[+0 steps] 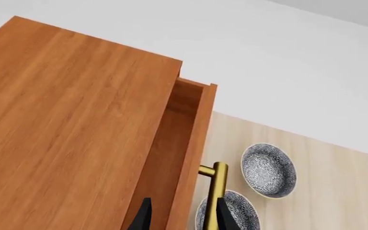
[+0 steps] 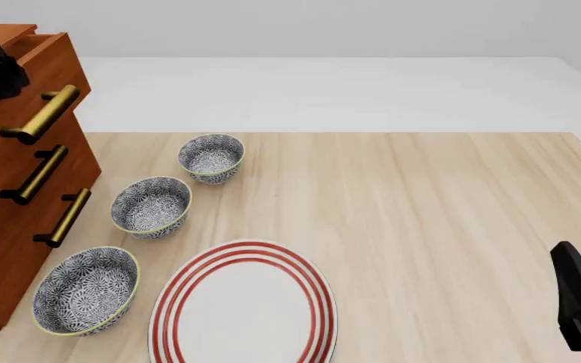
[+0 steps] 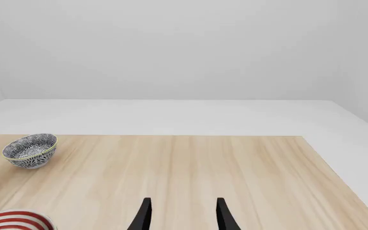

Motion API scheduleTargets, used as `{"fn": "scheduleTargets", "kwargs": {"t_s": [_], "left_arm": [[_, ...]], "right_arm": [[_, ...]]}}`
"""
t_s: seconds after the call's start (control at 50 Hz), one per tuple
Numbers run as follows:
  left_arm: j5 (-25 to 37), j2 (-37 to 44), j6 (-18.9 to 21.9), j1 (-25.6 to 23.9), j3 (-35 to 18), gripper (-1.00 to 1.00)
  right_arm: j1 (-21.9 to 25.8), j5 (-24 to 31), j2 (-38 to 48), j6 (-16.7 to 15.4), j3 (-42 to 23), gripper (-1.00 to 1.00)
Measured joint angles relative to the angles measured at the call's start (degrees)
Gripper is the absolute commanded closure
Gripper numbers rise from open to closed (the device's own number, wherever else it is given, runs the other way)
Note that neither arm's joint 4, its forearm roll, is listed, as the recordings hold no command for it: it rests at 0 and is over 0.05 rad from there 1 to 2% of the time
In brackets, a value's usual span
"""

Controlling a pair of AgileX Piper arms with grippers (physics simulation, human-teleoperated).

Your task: Open the top drawer of the cabinet.

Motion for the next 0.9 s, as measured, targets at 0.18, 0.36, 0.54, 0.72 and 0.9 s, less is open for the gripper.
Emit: {"fn": "scheduleTargets", "kwargs": {"t_s": [0.18, 0.36, 0.54, 0.72, 0.9], "left_arm": [[-0.3, 0.5, 0.1, 0.2, 0.1, -1.0], [-0.4, 0.7, 0.1, 0.2, 0.2, -1.0], [-0.4, 0.9, 0.1, -0.1, 0.3, -1.0], [-0.5, 1.2, 0.1, -0.3, 0.4, -1.0], [-0.9, 1.5, 0.0, -0.3, 0.6, -1.0]], "right_arm": [[0.0, 0.0, 0.0, 0.0, 0.0, -1.0], [0.0, 0.0, 0.0, 0.0, 0.0, -1.0], [0.0, 0.0, 0.0, 0.0, 0.0, -1.0], [0.0, 0.0, 0.0, 0.0, 0.0, -1.0], [0.0, 0.0, 0.0, 0.0, 0.0, -1.0]]}}
